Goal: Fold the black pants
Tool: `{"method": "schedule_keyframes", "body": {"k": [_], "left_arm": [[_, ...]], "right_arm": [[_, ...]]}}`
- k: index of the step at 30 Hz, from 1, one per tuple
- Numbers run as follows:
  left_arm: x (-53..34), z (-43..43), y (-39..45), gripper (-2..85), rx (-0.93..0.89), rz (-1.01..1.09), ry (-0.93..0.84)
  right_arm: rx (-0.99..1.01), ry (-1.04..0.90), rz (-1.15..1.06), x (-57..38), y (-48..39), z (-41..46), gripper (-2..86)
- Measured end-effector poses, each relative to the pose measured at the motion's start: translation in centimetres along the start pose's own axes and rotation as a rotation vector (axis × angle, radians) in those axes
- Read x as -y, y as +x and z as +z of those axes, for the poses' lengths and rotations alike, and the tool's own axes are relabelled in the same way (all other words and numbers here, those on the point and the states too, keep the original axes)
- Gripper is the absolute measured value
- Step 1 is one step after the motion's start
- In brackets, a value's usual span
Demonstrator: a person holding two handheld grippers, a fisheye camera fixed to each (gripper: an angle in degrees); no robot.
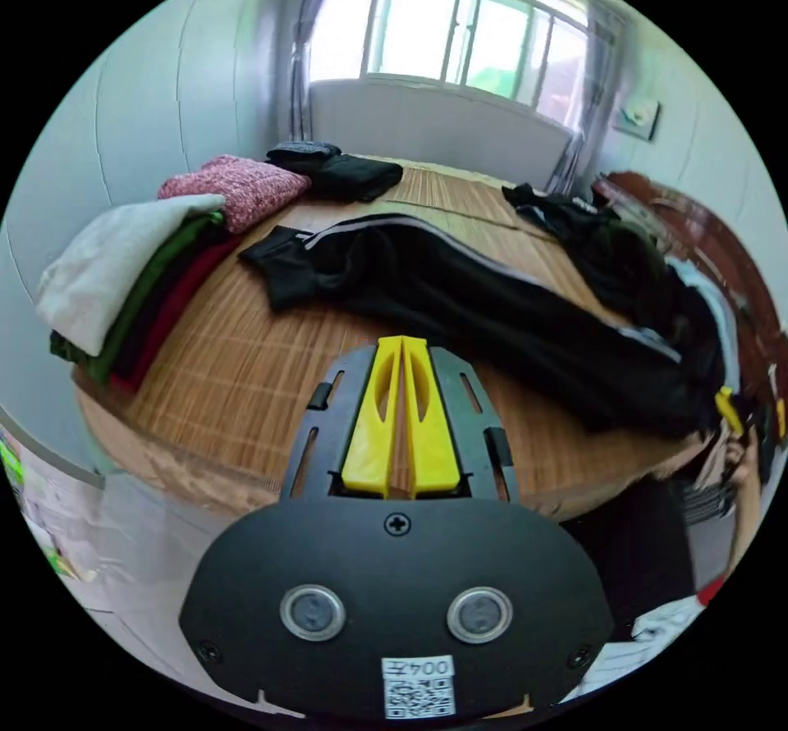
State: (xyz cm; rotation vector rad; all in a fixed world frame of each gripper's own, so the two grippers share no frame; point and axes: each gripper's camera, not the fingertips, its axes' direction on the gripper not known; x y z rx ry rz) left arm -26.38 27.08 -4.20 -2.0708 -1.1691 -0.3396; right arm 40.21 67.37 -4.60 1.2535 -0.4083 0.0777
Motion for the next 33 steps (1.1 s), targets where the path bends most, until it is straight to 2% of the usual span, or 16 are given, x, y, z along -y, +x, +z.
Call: {"method": "schedule_keyframes", "body": {"k": [3,7,12,14,19,21,23,30,33], "left_arm": [[-6.6,3.1,2.5,0.9,0.098,0.081,-0.031],[-10.6,10.1,4.0,0.7,0.077,0.105,-0.17],[-12.6,12.7,5.0,0.5,0.153,0.106,-0.139],[-13.0,13.4,5.0,0.4,0.169,0.103,-0.137],[-12.7,14.5,1.7,0.4,0.065,0.019,-0.167],[-12.4,14.6,1.0,0.4,0.048,0.022,-0.176],[-12.0,14.6,0.3,0.4,0.034,0.014,-0.188],[-10.2,13.6,-1.6,0.5,0.021,0.007,-0.215],[-9.4,12.7,-2.3,0.5,0.016,0.01,-0.215]], "right_arm": [[0.032,-0.095,-0.005,-4.5,-0.8,2.8,10.3],[0.046,-0.12,0.095,-7.1,-0.7,7.1,13.5],[0.2,-0.174,0.281,-7.9,0.6,12.0,18.1],[0.267,-0.158,0.354,-8.1,1.3,13.5,17.7],[0.293,-0.105,0.486,-7.4,2.4,17.2,12.4],[0.265,-0.082,0.505,-7.0,2.2,18.1,6.3],[0.211,-0.087,0.499,-6.6,1.5,18.8,4.6],[0.062,-0.03,0.401,-4.2,1.6,16.6,3.8],[-0.049,-0.057,0.283,-2.1,2.9,15.3,4.7]]}}
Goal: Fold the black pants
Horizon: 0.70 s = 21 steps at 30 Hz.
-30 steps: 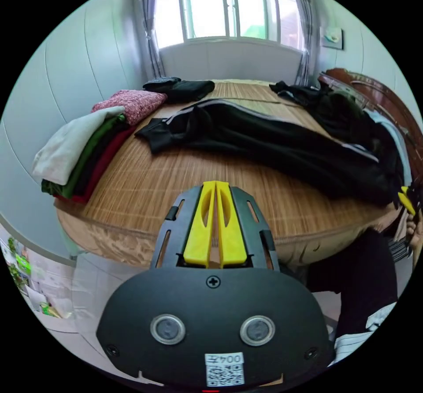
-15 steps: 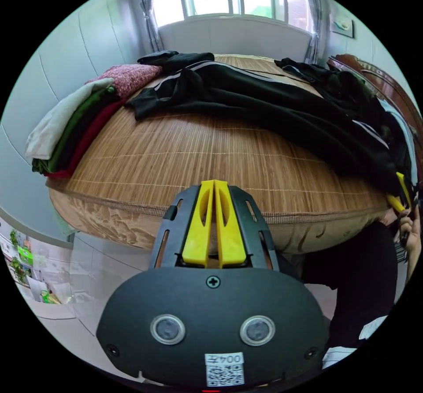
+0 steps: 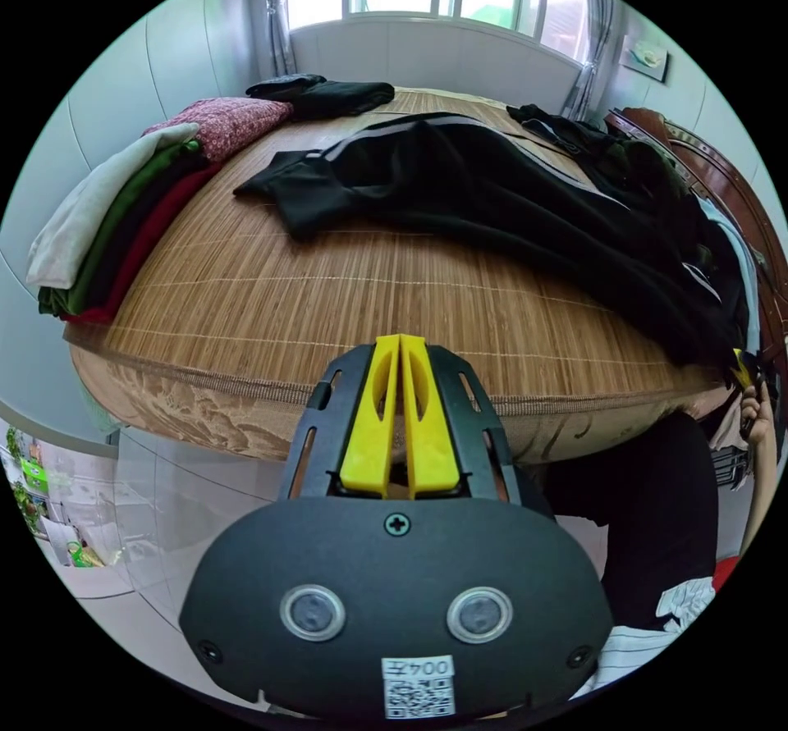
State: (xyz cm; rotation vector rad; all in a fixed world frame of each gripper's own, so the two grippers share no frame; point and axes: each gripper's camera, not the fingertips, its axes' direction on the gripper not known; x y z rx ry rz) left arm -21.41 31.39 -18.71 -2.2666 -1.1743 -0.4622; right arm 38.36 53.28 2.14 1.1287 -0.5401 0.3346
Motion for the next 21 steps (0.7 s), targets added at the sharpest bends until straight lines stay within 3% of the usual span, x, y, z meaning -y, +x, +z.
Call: {"method": "schedule_keyframes", "body": {"k": [4,8,11,15,20,21], "left_arm": [[1.0,-2.0,-1.2,0.6,-0.015,-0.001,0.003],[2.3,-4.1,-2.1,0.6,-0.029,0.002,-0.002],[3.5,-6.2,-3.3,0.7,-0.064,-0.021,-0.009],[5.4,-9.5,-5.3,0.9,-0.135,-0.071,-0.025],[8.5,-13.7,-5.5,1.2,-0.128,-0.039,-0.064],[9.3,-14.9,-5.2,1.3,-0.112,-0.022,-0.073]], "right_arm": [[-0.19,-0.154,-0.25,-0.2,-4.5,-0.2,5.7],[-0.494,0.009,-0.545,-5.5,-13.1,1.8,5.1],[-0.474,0.01,-0.743,-9.2,-19.2,8.5,6.1],[-0.623,-0.003,-0.873,-11.3,-24.4,20.5,2.1],[-0.773,-0.29,-0.919,-9.9,-26.5,32.8,-0.4],[-0.78,-0.453,-0.935,-9.9,-26.2,36.0,-0.5]]}}
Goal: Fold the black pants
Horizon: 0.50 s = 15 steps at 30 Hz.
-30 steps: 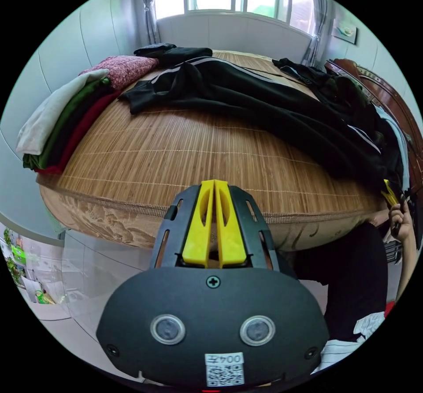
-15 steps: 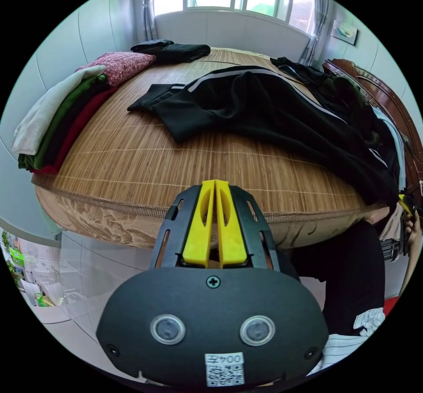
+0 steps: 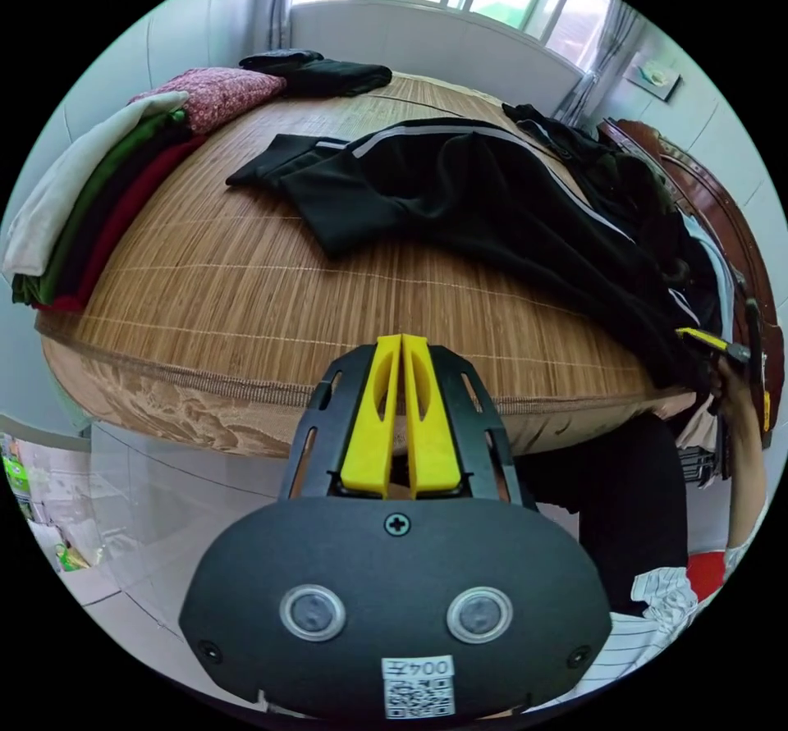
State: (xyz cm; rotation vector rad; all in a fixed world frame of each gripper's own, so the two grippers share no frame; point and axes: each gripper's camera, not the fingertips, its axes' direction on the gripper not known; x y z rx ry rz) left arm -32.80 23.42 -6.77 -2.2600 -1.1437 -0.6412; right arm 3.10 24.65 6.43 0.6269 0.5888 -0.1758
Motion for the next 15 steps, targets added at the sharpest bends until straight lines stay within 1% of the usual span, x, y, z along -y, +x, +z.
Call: {"method": "schedule_keyframes", "body": {"k": [1,2,5,8,10,11,13,14,15], "left_arm": [[0.7,-1.2,0.3,1.5,0.012,0.014,-0.01],[1.1,-1.8,0.5,1.6,0.015,0.019,-0.015],[3.2,-4.9,0.7,2.6,0.006,0.022,-0.052],[6.0,-8.3,0.0,6.0,-0.075,-0.013,-0.102],[8.1,-11.0,-1.8,9.9,-0.29,-0.154,-0.08],[8.5,-11.6,-2.3,10.6,-0.334,-0.199,-0.061],[10.1,-13.1,-4.5,12.0,-0.525,-0.388,-0.012],[10.5,-13.1,-4.9,12.3,-0.578,-0.435,-0.009],[11.2,-13.0,-5.7,12.7,-0.666,-0.525,-0.007]], "right_arm": [[0.034,-0.11,-0.049,1.3,-1.2,2.2,-0.6],[0.024,-0.085,-0.06,1.7,-1.7,2.4,-0.6],[0.034,-0.111,-0.096,3.9,-2.9,3.7,-0.6],[0.062,-0.143,-0.107,6.0,-3.8,5.1,-0.6],[0.063,-0.176,-0.132,7.7,-4.8,6.0,-0.6],[0.061,-0.183,-0.138,8.1,-5.1,6.3,-0.6],[0.038,-0.212,-0.167,9.7,-6.5,7.2,-0.6],[0.029,-0.218,-0.175,10.0,-6.9,7.4,-0.6],[0.011,-0.228,-0.189,10.8,-7.6,7.9,-0.6]]}}
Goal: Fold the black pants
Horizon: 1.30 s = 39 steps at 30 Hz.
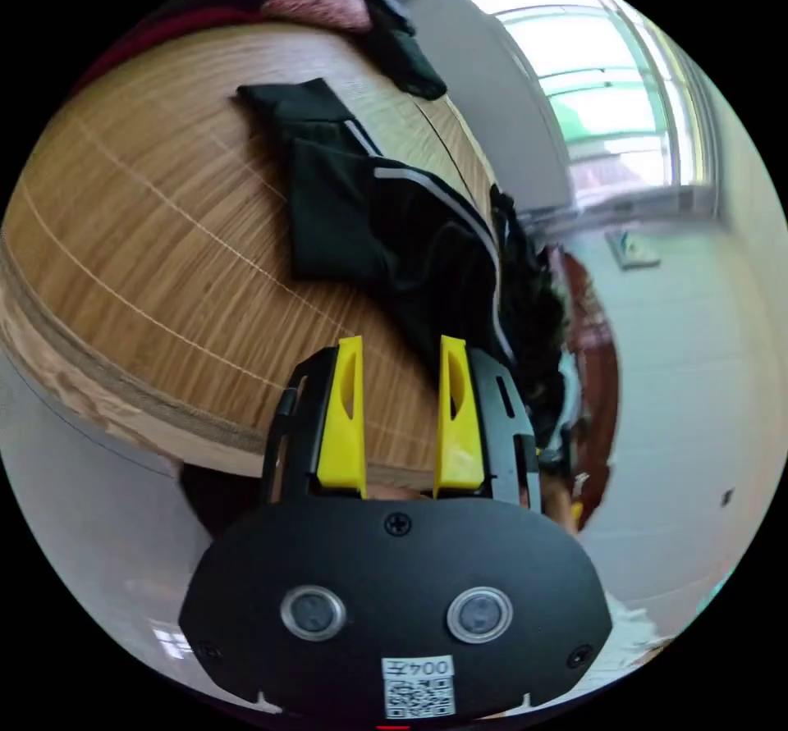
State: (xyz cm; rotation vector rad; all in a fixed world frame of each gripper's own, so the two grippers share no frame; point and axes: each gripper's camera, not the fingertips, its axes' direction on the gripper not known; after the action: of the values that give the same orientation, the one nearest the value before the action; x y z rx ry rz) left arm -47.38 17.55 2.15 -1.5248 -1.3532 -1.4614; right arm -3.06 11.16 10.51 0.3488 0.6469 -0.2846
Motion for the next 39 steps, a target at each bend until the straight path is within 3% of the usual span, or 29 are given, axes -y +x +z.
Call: {"method": "schedule_keyframes", "body": {"k": [8,11,15,19,26,29,31,33,39], "left_arm": [[2.7,-0.2,2.9,10.7,-0.081,-0.226,0.074],[2.9,-0.9,6.5,5.8,0.042,-0.175,0.108],[4.1,-3.1,17.7,3.3,0.394,0.145,0.161],[6.7,-4.4,27.0,2.7,0.587,0.366,0.182],[10.2,-2.5,30.1,3.9,0.852,0.354,0.104],[8.9,-5.5,29.0,5.8,0.782,0.236,0.175],[6.9,-7.3,27.0,8.2,0.562,0.122,0.168],[4.7,-7.2,25.9,9.6,0.454,0.08,0.132],[-1.9,-5.4,25.0,13.7,0.395,0.0,0.138]], "right_arm": [[-0.043,-0.041,-0.017,4.4,-2.4,1.5,-0.6],[-0.027,-0.054,-0.017,5.7,-2.6,2.0,-0.6],[-0.018,-0.076,-0.027,7.1,-3.2,2.6,-0.7],[-0.029,-0.106,-0.057,8.4,-4.0,3.2,-0.7],[-0.002,-0.141,-0.069,9.5,-4.1,3.8,-0.8],[0.016,-0.149,-0.075,9.6,-3.9,4.0,-0.7],[0.026,-0.159,-0.084,9.5,-3.9,4.1,-0.8],[0.028,-0.167,-0.091,9.4,-3.9,4.2,-0.8],[-0.022,-0.184,-0.116,8.2,-4.8,4.3,-0.8]]}}
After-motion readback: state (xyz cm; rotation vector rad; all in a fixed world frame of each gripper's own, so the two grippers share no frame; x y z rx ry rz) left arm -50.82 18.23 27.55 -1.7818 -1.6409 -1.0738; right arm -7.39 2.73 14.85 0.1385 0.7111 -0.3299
